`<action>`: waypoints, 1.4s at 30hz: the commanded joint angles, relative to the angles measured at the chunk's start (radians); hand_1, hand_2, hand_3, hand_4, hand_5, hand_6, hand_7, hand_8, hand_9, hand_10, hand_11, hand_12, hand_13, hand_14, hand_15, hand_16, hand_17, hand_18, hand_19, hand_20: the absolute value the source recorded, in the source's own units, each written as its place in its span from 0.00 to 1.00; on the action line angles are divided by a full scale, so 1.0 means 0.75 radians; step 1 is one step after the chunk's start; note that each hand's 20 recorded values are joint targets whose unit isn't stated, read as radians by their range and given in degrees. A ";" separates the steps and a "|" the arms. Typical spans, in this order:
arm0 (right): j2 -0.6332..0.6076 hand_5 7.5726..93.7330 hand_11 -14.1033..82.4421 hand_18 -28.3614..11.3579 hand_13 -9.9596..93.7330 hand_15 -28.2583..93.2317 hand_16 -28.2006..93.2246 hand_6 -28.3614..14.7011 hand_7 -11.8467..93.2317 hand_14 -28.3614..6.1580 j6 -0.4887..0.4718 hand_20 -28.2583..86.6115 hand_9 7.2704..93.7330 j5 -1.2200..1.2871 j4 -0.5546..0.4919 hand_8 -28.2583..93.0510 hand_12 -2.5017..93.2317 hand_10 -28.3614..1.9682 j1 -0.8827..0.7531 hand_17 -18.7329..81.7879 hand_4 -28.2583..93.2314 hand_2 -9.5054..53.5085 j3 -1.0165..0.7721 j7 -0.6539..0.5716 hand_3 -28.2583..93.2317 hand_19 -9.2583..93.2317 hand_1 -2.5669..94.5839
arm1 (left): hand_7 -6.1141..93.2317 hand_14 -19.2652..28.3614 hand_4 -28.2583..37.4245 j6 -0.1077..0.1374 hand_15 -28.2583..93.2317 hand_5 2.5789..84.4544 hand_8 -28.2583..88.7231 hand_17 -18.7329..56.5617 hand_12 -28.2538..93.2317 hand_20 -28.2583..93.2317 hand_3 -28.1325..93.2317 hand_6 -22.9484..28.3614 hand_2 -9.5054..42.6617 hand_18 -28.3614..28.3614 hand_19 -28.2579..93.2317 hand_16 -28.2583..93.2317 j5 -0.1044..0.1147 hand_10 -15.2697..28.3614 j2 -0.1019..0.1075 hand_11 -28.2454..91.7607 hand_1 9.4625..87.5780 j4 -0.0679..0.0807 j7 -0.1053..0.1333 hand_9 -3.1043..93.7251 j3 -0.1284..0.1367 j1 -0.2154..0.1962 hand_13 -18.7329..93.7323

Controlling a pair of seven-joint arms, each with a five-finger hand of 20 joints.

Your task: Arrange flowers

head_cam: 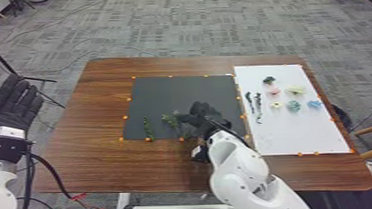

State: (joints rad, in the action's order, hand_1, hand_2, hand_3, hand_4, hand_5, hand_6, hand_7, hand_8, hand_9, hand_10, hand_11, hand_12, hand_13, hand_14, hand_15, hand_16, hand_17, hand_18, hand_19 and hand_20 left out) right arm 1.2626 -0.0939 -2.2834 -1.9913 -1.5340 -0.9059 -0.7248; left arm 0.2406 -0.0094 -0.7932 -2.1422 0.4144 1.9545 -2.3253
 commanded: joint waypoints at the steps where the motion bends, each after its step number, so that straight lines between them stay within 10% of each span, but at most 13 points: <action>1: -0.153 0.59 0.29 0.03 0.94 0.80 0.49 0.37 0.33 0.61 0.153 0.55 0.78 -0.074 -0.059 0.17 0.18 0.19 -0.006 0.70 0.09 0.33 -0.150 0.046 0.82 1.00 0.28 | 0.11 0.61 0.00 0.002 0.34 0.40 0.19 0.21 0.31 0.30 0.79 0.58 0.51 0.59 0.34 0.20 -0.010 0.60 -0.005 0.30 0.17 -0.008 0.002 0.35 0.007 -0.003 0.33; 5: -0.205 0.63 0.29 0.03 0.91 0.84 0.50 0.42 0.29 0.57 0.261 0.55 0.74 -0.182 0.031 0.17 0.17 0.24 0.040 0.68 0.08 0.22 -0.165 -0.034 0.81 1.00 0.33 | 0.11 0.61 0.00 -0.009 0.34 0.40 0.19 0.21 0.31 0.30 0.79 0.58 0.52 0.59 0.34 0.20 -0.040 0.60 -0.010 0.30 0.17 -0.017 -0.006 0.35 0.029 -0.022 0.34; 15: -0.230 0.54 0.25 0.01 0.82 0.87 0.47 0.35 0.22 0.49 0.046 0.49 0.57 -0.146 0.137 0.18 0.17 0.13 0.063 0.59 0.06 0.01 -0.230 -0.130 0.80 1.00 0.36 | 0.11 0.61 0.00 -0.007 0.34 0.40 0.18 0.21 0.31 0.30 0.79 0.58 0.51 0.59 0.34 0.20 -0.028 0.59 -0.030 0.30 0.17 -0.030 -0.006 0.35 0.028 -0.045 0.34; 37: -0.188 0.55 0.26 0.02 0.83 0.87 0.46 0.26 0.16 0.56 -0.091 0.52 0.60 -0.181 0.309 0.18 0.17 0.10 0.119 0.62 0.00 0.00 -0.219 -0.249 0.74 1.00 0.49 | 0.11 0.61 0.00 -0.007 0.34 0.40 0.18 0.21 0.31 0.30 0.79 0.58 0.51 0.59 0.34 0.20 -0.034 0.60 -0.036 0.30 0.17 -0.032 -0.004 0.35 0.019 -0.044 0.34; 42: -0.170 0.64 0.29 0.04 0.86 0.86 0.46 0.35 0.19 0.61 -0.142 0.52 0.73 -0.157 0.336 0.18 0.18 0.24 0.114 0.64 0.00 0.00 -0.224 -0.243 0.71 1.00 0.57 | 0.11 0.61 0.00 -0.006 0.34 0.40 0.18 0.21 0.31 0.30 0.79 0.58 0.51 0.59 0.34 0.20 -0.031 0.60 -0.031 0.30 0.17 -0.032 0.002 0.35 0.017 -0.046 0.34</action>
State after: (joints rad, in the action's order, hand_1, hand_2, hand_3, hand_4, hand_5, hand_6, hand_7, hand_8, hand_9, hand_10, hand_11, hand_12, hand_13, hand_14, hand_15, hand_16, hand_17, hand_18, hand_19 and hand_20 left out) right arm 1.1172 -0.1683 -2.4237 -1.7671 -1.4415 -1.0703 -0.9007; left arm 0.2392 -0.0312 -0.8160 -2.1598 0.4114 1.9692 -2.3533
